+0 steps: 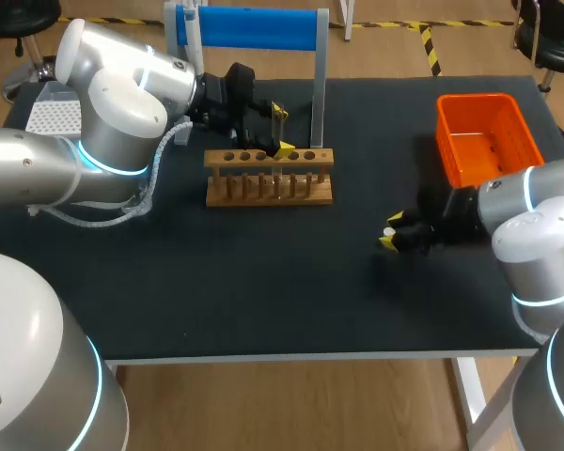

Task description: Invert the test tube, pick up the pipette, mount the tip to pipette, aspirate from beaker and dispense into the tube, eject the tip, return the pipette, and cap with the stopper.

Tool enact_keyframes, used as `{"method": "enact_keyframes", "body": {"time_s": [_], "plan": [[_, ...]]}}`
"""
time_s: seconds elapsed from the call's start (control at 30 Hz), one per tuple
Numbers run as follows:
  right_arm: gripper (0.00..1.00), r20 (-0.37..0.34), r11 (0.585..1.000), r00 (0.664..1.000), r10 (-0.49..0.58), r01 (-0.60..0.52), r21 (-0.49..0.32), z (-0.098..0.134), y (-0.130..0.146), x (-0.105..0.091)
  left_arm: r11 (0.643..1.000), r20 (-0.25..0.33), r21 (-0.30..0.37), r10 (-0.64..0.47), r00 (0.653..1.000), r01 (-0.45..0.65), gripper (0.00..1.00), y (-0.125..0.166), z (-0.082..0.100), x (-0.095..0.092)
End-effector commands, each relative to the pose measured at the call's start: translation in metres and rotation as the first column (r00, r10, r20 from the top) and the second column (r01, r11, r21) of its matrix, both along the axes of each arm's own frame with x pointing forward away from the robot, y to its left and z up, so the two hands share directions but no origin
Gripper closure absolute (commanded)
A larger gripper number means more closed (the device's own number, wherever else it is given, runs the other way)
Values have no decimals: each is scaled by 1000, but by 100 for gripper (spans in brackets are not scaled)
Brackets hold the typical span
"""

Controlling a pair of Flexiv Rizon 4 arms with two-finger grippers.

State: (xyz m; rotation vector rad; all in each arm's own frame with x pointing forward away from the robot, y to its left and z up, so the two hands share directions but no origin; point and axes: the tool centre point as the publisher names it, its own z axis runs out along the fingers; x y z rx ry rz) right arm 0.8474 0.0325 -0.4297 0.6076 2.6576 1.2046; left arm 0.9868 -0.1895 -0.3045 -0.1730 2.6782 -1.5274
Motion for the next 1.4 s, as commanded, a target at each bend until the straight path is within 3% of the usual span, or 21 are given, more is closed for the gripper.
{"method": "enact_keyframes", "body": {"time_s": [0.03, 0.33, 0.63, 0.73, 1.0, 1.2, 1.4], "plan": [[53, 1, 1000, 1000, -3, 3, -2, -1, 1, 0, 1000, 0, 0, -2, 1000, 2, 0, 0, 0, 0], [65, 0, 1000, 1000, -8, 8, -3, -1, 0, 0, 1000, 0, 0, -2, 1000, 2, 0, 0, 0, 0], [69, -4, 1000, 1000, -10, 10, -6, -1, -1, 0, 1000, 0, 0, -2, 1000, 2, 0, 0, 0, 0], [100, -5, 1000, 1000, -11, 11, -9, -2, -1, 0, 1000, 0, 0, -2, 1000, 2, 0, 0, 0, 0], [100, -5, 1000, 1000, -11, 11, -6, 0, -2, 0, 1000, 0, 0, -2, 1000, 2, 0, 0, 0, 0], [100, 4, 1000, 1000, 1, -1, 7, 32, 2, 2, 1000, 0, 0, -2, 1000, 2, 0, 0, 0, 0], [100, 38, 998, 998, 56, -57, 21, 95, 12, 19, 1000, 0, 0, -2, 1000, 2, 0, 0, 0, 0]]}}
